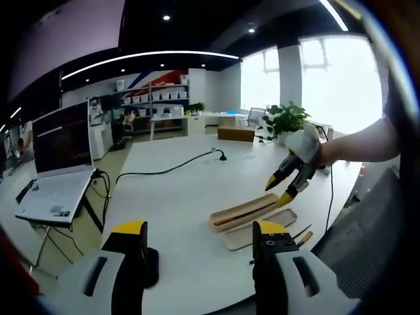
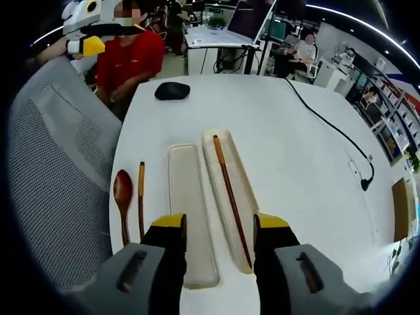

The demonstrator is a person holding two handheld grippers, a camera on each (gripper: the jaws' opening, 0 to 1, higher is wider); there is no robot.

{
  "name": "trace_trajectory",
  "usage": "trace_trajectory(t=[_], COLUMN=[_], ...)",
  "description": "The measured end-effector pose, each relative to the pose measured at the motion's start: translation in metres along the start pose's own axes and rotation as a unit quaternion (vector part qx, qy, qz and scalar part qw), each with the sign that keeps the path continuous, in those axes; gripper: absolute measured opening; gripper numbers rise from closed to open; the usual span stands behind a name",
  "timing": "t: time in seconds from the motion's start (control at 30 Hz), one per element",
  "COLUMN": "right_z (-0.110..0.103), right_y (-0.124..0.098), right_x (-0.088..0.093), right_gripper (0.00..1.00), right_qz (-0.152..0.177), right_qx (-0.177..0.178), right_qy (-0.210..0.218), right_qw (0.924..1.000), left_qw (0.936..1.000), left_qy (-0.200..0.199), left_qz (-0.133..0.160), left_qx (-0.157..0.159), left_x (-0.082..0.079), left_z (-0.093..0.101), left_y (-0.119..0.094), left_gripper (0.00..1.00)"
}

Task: Arrange the utensils inside the cutlery case until each visible utensil rests in its matching compartment.

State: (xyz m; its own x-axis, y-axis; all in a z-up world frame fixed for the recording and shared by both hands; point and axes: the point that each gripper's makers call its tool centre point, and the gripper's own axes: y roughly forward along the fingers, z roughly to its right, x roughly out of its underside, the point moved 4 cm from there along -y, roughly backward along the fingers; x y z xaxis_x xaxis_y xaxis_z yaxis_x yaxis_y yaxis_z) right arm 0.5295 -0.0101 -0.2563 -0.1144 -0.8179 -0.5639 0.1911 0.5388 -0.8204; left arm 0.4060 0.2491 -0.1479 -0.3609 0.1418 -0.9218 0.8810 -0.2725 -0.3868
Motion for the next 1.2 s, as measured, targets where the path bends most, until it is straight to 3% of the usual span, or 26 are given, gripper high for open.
trace_trajectory(t=[0.5,0.87,1.2], right_z=[-0.028,-0.057,-0.07], right_y=[-0.007,-0.006,-0.004], right_x=[0.019,0.032,0.032], right_gripper=[0.38,0.38,0.37], right_qz=[-0.009,-0.028,-0.025], right_qx=[-0.017,-0.035,-0.045], right_qy=[0.013,-0.005,-0.004], right_qw=[0.9997,0.999,0.9987], left_qw=[1.0,0.9998,0.9999], left_qy=[0.003,0.009,0.004], left_qz=[-0.002,-0.01,-0.007], left_qx=[0.001,0.012,0.01], left_x=[0.0,0.002,0.002], left_z=[0.001,0.004,0.003], left_y=[0.001,0.001,-0.001], left_gripper=[0.67,0.67,0.67])
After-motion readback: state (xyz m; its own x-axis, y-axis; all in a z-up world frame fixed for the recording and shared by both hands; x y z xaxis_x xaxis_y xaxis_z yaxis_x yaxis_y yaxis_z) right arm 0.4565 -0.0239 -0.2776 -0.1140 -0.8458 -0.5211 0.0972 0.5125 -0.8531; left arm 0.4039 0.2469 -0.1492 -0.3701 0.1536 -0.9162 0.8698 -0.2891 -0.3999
